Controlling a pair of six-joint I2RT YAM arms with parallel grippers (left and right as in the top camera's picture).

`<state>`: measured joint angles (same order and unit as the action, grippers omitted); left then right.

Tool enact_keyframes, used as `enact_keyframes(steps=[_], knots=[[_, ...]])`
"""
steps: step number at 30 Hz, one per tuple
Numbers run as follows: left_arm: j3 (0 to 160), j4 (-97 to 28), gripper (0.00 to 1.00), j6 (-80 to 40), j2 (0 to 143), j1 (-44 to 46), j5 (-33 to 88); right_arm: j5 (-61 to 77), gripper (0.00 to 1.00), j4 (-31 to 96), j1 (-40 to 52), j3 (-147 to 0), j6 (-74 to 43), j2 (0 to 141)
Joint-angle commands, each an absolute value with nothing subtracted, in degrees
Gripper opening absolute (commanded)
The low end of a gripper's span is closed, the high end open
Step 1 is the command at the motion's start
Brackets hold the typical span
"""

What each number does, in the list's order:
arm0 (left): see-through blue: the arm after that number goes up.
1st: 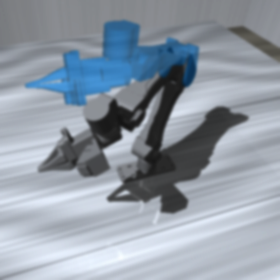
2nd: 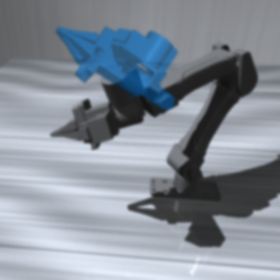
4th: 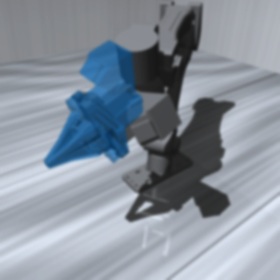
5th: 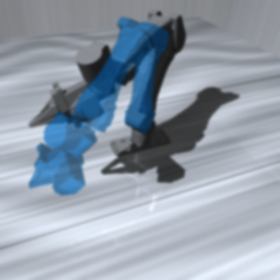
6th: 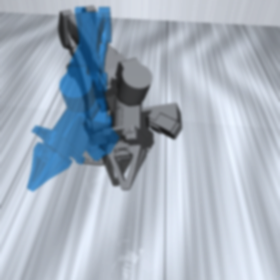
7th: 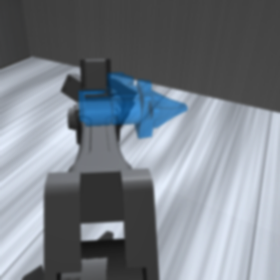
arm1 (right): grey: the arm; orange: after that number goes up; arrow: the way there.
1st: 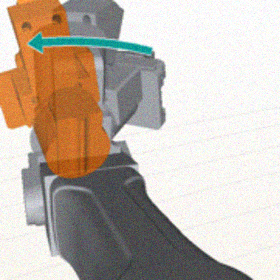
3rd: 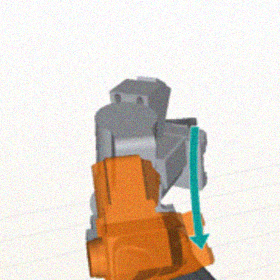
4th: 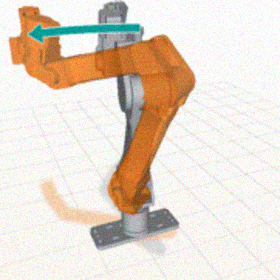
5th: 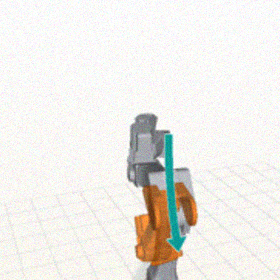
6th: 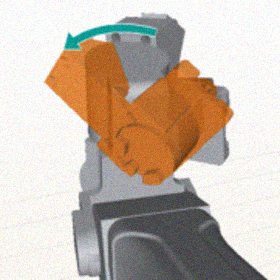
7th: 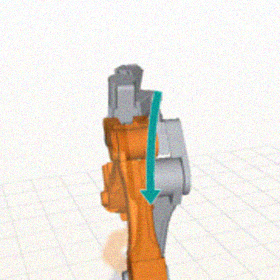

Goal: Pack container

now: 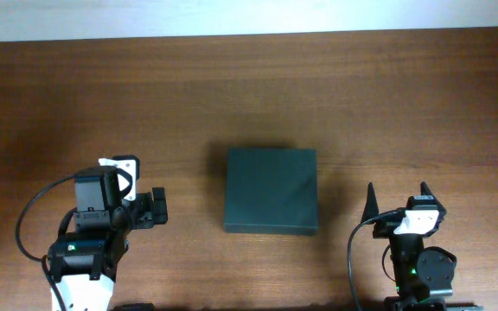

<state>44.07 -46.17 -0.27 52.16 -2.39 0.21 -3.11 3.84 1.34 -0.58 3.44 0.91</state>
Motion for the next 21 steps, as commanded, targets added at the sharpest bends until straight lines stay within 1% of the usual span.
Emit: enact_keyframes(steps=[1,7,21], knots=[[43.9,-46.1,0.99,-0.4,51.8,-2.7,0.1,-2.2,0.99,4.7,2.4,-0.3,4.1,0.2],[43.9,-46.1,0.99,-0.4,51.8,-2.7,0.1,-1.5,0.99,4.8,3.7,-0.3,4.1,0.2],[43.9,-46.1,0.99,-0.4,51.8,-2.7,0.1,-1.8,0.99,4.6,3.7,-0.3,4.1,0.2]])
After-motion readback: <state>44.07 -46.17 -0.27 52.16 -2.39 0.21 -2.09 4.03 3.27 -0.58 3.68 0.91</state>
